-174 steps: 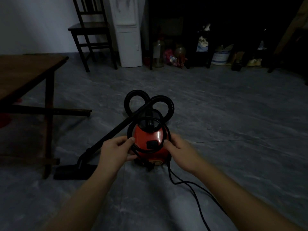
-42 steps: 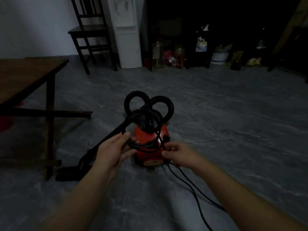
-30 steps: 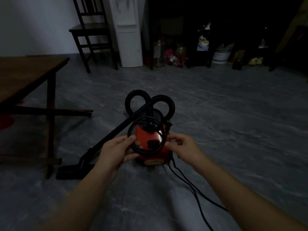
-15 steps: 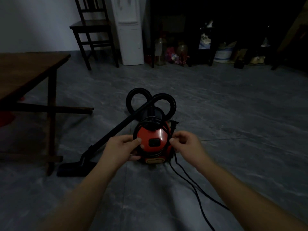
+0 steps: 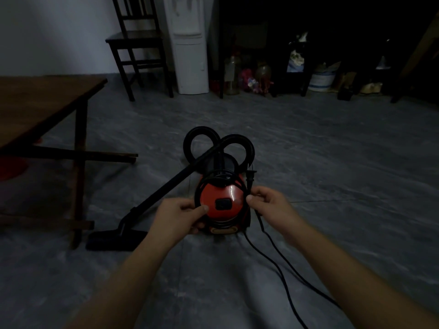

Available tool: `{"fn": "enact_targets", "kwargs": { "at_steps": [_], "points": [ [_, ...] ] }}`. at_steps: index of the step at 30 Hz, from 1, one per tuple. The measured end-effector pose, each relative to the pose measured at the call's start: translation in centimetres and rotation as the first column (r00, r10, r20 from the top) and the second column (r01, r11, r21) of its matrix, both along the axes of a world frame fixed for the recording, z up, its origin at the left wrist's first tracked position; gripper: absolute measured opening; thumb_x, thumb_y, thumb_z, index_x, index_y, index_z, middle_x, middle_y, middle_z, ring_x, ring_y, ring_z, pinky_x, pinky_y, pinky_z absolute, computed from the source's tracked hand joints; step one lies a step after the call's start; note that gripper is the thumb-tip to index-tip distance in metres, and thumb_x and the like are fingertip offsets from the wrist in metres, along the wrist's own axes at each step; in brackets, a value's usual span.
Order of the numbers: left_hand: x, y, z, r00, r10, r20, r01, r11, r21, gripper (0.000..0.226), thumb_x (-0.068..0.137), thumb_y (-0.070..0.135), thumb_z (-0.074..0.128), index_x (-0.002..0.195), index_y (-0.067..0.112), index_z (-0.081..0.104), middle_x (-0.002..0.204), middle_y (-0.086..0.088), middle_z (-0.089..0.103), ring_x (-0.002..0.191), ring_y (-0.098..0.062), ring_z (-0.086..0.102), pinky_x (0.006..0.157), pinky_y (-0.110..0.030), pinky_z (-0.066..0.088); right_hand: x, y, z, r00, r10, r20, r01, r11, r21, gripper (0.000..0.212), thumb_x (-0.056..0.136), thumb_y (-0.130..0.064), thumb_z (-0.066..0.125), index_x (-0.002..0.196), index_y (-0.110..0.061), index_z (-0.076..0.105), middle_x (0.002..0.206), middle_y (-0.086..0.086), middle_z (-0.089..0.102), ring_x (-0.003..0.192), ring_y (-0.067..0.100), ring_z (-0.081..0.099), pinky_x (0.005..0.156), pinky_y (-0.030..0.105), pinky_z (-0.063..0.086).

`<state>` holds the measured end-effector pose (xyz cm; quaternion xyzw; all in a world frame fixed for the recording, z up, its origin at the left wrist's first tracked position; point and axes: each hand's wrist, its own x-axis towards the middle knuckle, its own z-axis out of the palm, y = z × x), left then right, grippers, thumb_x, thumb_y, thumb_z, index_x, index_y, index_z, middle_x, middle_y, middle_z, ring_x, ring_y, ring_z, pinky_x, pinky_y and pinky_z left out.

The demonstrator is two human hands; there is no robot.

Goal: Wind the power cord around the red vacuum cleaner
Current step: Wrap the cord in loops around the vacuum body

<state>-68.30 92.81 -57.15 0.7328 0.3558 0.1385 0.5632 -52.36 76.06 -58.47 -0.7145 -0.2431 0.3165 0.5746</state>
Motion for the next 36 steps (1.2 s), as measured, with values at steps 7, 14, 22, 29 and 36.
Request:
{"fn": "enact_targets", "kwargs": {
  "at_steps": [7,14,22,29,36],
  "points": [
    [-0.1,0.4,-0.8,0.998,-0.024,-0.056,0.027,0.997,0.066,0.024,0.081,0.027,0.079,0.080,0.005,0.071,0.074,-0.015,0.074,0.075,-0.032,0.074,0.066,-0.037,0.059,0.1,0.3,0.5,1.000,-0.008,0.027,0.007,1.000,0.024,0.012,0.099,-0.018,0.057,0.102,-0.017,0.069,0.080,-0.009,0.073,0.077,-0.004,0.067,0.071,0.010,0.048],
    [0.0,0.7,-0.3,0.995,-0.094,-0.018,0.096,0.981,0.169,0.036,0.078,0.030,0.082,0.110,0.021,0.069,0.097,0.004,0.073,0.090,-0.009,0.071,0.076,-0.021,0.056,-0.3,0.2,0.2,0.995,0.047,0.086,-0.043,0.998,-0.049,0.016,0.098,-0.020,0.059,0.101,-0.020,0.074,0.107,0.012,0.073,0.103,0.024,0.069,0.092,0.035,0.055],
    [0.2,0.0,-0.5,0.963,-0.238,-0.126,0.263,0.931,0.254,0.023,0.079,0.026,0.081,0.102,0.026,0.076,0.082,0.004,0.073,0.069,-0.002,0.067,0.066,-0.021,0.053,-0.2,-0.1,0.3,0.984,0.090,0.151,-0.081,0.995,-0.063,0.015,0.098,-0.023,0.059,0.100,-0.022,0.074,0.104,0.004,0.075,0.103,0.022,0.070,0.099,0.045,0.054],
    [0.3,0.1,-0.4,0.961,-0.246,-0.128,0.274,0.913,0.303,0.015,0.084,0.022,0.076,0.099,0.022,0.079,0.075,0.007,0.073,0.062,0.001,0.065,0.068,-0.029,0.059,0.1,-0.1,-0.1,0.960,0.107,0.257,-0.098,0.994,-0.048,0.014,0.094,-0.029,0.063,0.101,-0.034,0.075,0.103,-0.005,0.076,0.102,0.014,0.070,0.097,0.050,0.054],
    [0.3,-0.2,-1.1,0.971,-0.225,-0.085,0.238,0.848,0.474,0.072,0.068,0.045,0.082,0.133,0.033,0.053,0.129,0.013,0.058,0.115,-0.004,0.056,0.097,-0.027,0.048,-0.2,-0.1,-0.2,0.927,0.174,0.332,-0.130,0.980,-0.150,0.017,0.094,-0.021,0.064,0.108,-0.021,0.075,0.102,-0.002,0.075,0.096,0.011,0.070,0.092,0.042,0.057]
  ]
}}
